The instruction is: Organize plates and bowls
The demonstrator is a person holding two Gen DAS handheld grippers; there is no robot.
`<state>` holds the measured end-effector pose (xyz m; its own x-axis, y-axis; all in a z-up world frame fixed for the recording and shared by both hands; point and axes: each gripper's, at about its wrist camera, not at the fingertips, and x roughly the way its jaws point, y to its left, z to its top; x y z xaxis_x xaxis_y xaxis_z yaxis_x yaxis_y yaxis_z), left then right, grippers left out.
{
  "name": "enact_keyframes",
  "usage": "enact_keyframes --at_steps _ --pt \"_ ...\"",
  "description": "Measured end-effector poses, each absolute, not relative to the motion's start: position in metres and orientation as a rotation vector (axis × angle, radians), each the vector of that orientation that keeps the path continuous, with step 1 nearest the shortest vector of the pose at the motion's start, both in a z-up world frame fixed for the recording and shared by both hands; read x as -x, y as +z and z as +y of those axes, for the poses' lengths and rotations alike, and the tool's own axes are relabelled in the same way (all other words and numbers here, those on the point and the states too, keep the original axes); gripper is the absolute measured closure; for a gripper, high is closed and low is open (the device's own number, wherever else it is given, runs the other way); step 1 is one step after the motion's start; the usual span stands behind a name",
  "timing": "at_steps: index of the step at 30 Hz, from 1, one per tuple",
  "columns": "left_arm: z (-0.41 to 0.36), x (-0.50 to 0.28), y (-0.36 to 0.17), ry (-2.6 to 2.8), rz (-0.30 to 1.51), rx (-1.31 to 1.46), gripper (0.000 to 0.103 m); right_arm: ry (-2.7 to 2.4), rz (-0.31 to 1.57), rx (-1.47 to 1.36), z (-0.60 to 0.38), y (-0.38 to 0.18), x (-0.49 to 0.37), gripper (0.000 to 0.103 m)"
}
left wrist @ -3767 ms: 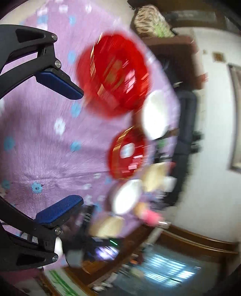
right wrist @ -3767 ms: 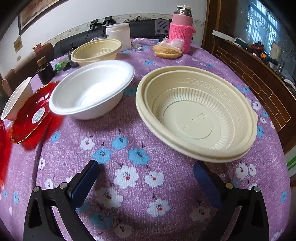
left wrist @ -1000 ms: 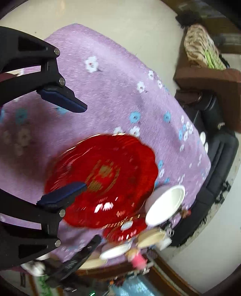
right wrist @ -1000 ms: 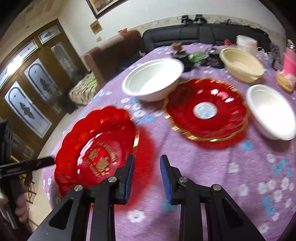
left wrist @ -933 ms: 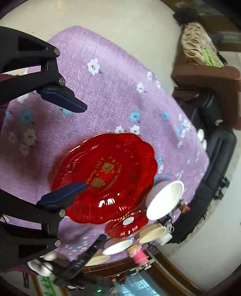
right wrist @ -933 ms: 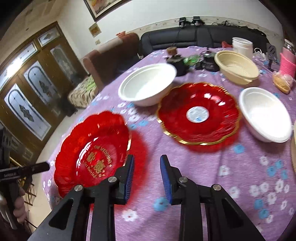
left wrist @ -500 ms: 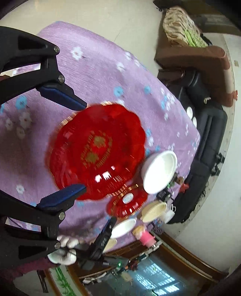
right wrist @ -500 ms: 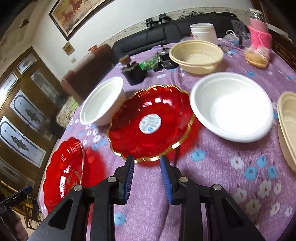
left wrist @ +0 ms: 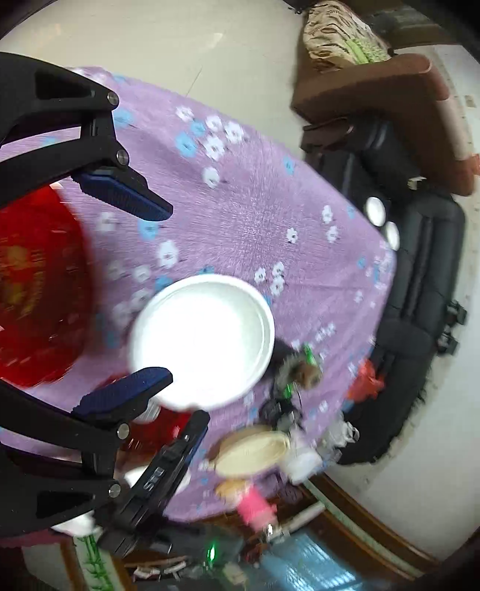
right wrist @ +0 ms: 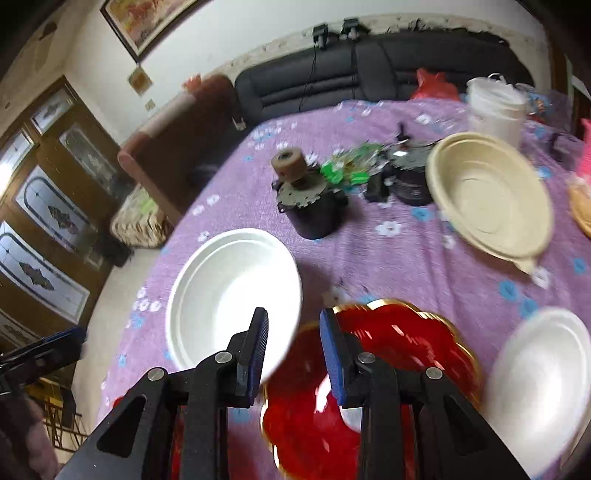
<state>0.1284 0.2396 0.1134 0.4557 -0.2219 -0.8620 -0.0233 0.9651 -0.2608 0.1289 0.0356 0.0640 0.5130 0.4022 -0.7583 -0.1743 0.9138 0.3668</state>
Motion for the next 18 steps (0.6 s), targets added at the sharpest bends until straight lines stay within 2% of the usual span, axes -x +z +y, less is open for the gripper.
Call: enact_keyframes --at_steps 4,6,7,8,9,10,11,15,18 --pt "0.234 -0.168 0.072 -0.110 1.186 0.253 0.023 0.348 1.014 -0.207 0.056 0.042 -0.155 0.071" --pt "0.229 -0.180 0.056 -0.106 1.218 0.256 0.028 0.346 1.023 -0.194 0.061 0.035 -0.161 0.071" --pt "0.225 -0.184 0.051 -0.117 1.233 0.249 0.036 0.348 1.029 -0.185 0.063 0.031 -0.162 0.071" --pt "0.221 -0.186 0.047 -0.128 1.247 0.235 0.050 0.345 1.032 -0.174 0.064 0.028 -0.163 0.071" --pt "0.218 -0.188 0.043 -0.135 1.259 0.218 0.059 0.341 1.027 -0.166 0.065 0.027 -0.163 0.072" --pt "0.213 -0.189 0.039 -0.148 1.273 0.204 0.075 0.339 1.016 -0.159 0.066 0.026 -0.161 0.079" --pt "0.210 -0.190 0.038 -0.147 1.280 0.194 0.075 0.339 1.012 -0.155 0.066 0.026 -0.160 0.089" --pt "0.209 -0.179 0.056 -0.142 1.230 0.203 0.075 0.330 0.981 -0.152 0.065 0.037 -0.154 0.090" --pt "0.212 -0.154 0.088 -0.146 1.165 0.206 0.075 0.353 0.941 -0.179 0.062 0.060 -0.139 0.090"
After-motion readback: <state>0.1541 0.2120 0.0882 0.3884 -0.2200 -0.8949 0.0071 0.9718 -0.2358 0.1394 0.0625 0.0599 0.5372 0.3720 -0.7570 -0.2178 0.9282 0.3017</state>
